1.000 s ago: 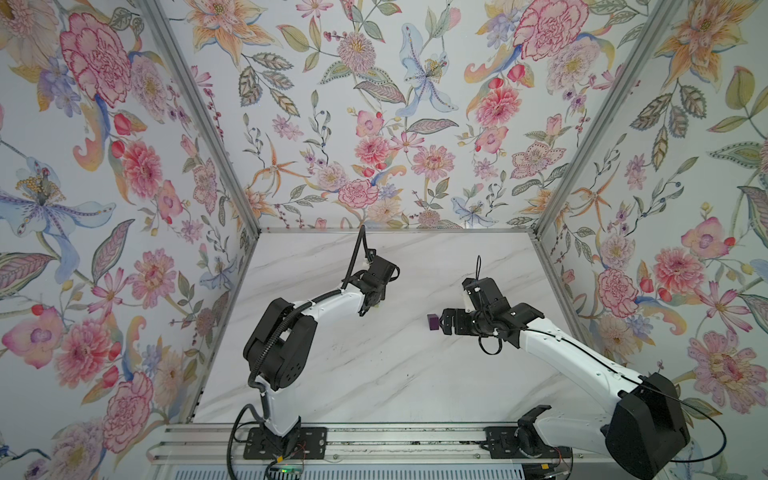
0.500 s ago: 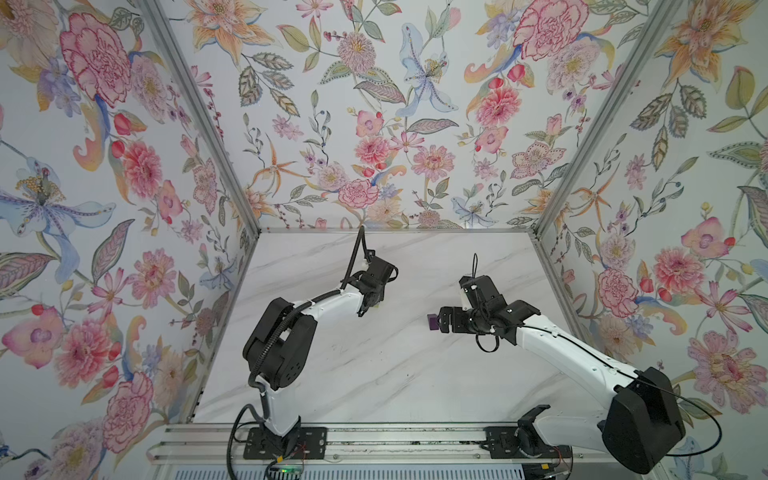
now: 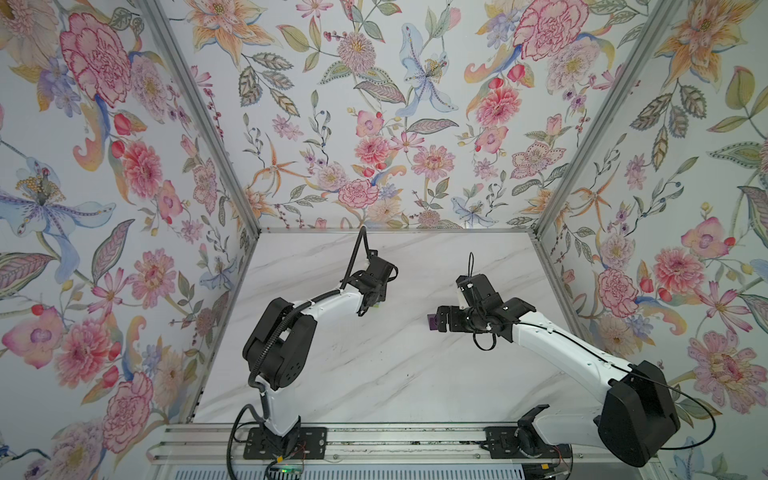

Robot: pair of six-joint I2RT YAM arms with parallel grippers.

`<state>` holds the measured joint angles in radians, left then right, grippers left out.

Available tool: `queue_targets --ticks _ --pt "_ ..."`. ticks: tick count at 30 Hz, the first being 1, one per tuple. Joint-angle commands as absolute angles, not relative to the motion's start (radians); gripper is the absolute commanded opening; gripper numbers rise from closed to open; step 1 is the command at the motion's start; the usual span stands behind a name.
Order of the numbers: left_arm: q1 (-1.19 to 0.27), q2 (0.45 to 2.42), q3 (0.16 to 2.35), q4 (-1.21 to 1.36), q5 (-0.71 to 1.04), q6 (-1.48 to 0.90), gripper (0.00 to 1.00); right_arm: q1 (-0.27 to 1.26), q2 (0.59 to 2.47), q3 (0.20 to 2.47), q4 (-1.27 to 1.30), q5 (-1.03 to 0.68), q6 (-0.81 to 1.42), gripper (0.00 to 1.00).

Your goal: Build the wood block tower

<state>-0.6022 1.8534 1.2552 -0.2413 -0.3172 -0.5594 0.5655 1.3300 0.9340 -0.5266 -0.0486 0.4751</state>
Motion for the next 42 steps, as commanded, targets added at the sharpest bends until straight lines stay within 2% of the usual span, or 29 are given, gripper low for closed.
queue_targets --ticks 1,6,9,12,23,29,31,35,42 --pt "-0.595 1.827 1.264 -0.231 -0.305 -0.541 0.52 0.575 1.338 0.964 -0.534 -0.040 0.487 0.99" --pt "-0.594 1.830 1.273 -0.247 -0.315 -0.538 0.55 0.578 1.333 0.961 -0.538 -0.035 0.490 0.99" --pt "-0.596 1.805 1.272 -0.244 -0.323 -0.534 0.62 0.577 1.333 0.960 -0.538 -0.034 0.490 0.99" --pt "-0.595 1.765 1.272 -0.231 -0.324 -0.527 0.67 0.578 1.333 0.967 -0.537 -0.033 0.489 0.99" --pt "-0.597 1.553 1.247 -0.238 -0.327 -0.488 0.74 0.584 1.335 0.989 -0.567 0.016 0.488 0.99" --pt "-0.598 1.344 1.084 -0.221 -0.344 -0.479 0.78 0.588 1.390 1.001 -0.574 0.019 0.496 0.99" --pt "-0.595 1.267 1.014 -0.213 -0.343 -0.479 0.81 0.592 1.417 1.012 -0.575 0.016 0.496 0.94" --pt "-0.596 1.108 0.873 -0.218 -0.341 -0.485 0.99 0.604 1.482 1.048 -0.582 0.021 0.495 0.89" --pt "-0.593 0.917 0.701 -0.241 -0.321 -0.525 1.00 0.620 1.602 1.127 -0.612 0.061 0.497 0.85"
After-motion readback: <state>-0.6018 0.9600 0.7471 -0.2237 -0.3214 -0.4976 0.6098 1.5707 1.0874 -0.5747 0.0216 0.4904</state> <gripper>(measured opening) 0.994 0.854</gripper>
